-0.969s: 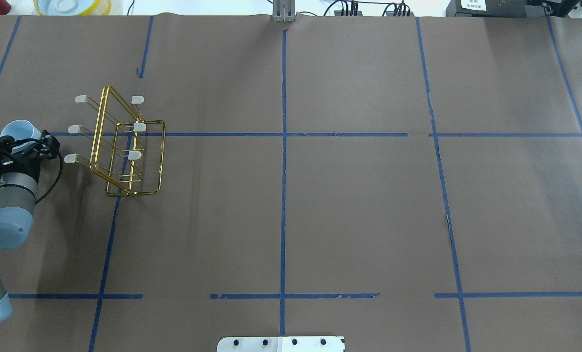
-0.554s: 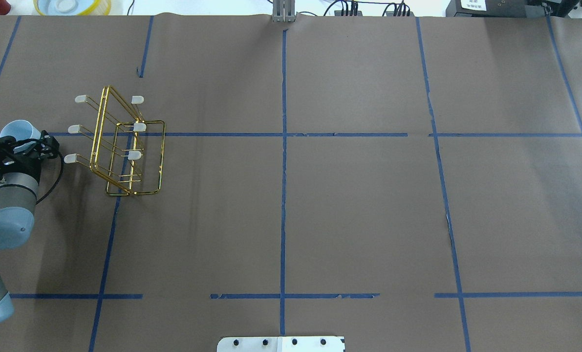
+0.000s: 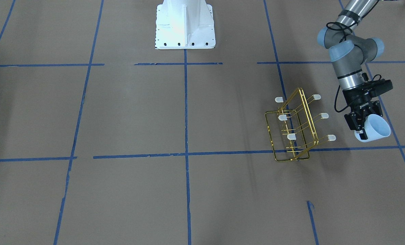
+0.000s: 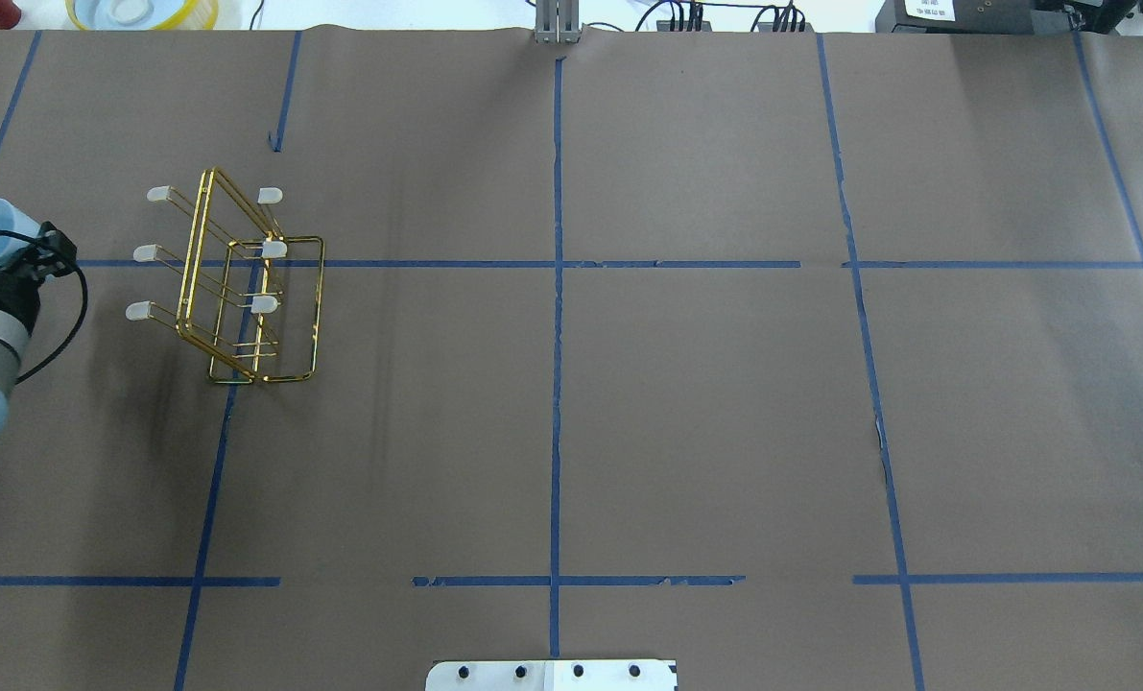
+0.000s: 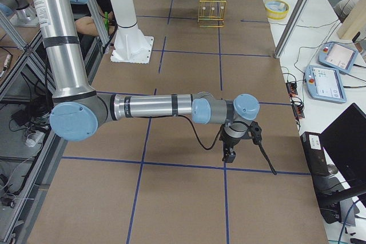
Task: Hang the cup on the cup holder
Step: 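Raise and tilt the held cup with the left gripper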
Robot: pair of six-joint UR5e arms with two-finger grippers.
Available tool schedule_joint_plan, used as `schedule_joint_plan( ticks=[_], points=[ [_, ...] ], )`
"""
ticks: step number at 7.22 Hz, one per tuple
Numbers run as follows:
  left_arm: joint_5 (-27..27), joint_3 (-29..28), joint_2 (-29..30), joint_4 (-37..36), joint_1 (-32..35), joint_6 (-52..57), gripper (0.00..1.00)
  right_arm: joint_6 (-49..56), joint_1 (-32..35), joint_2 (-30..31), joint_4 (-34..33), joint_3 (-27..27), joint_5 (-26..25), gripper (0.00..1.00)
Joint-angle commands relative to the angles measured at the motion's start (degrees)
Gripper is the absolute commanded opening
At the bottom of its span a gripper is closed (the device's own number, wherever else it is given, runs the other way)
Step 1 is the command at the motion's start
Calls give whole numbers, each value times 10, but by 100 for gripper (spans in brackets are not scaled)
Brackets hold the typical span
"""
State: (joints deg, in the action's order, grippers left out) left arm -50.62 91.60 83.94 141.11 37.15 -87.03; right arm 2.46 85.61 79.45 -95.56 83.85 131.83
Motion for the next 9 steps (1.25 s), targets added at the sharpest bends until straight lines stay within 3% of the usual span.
schedule_joint_plan(
  ticks=[1, 2, 4, 9],
  points=[
    [-22, 74, -102, 142, 24, 77, 0, 0, 0, 0, 0, 0, 0, 100],
    [-62, 78, -112, 232, 39, 84, 0, 0, -1, 0, 0, 0, 0, 100],
    [-88, 88, -113, 322, 50, 9, 0, 0, 0, 0, -1, 0, 0, 100],
    [-113, 111, -110, 504, 44, -459, 0, 0, 0, 0, 0, 0, 0, 100]
  ],
)
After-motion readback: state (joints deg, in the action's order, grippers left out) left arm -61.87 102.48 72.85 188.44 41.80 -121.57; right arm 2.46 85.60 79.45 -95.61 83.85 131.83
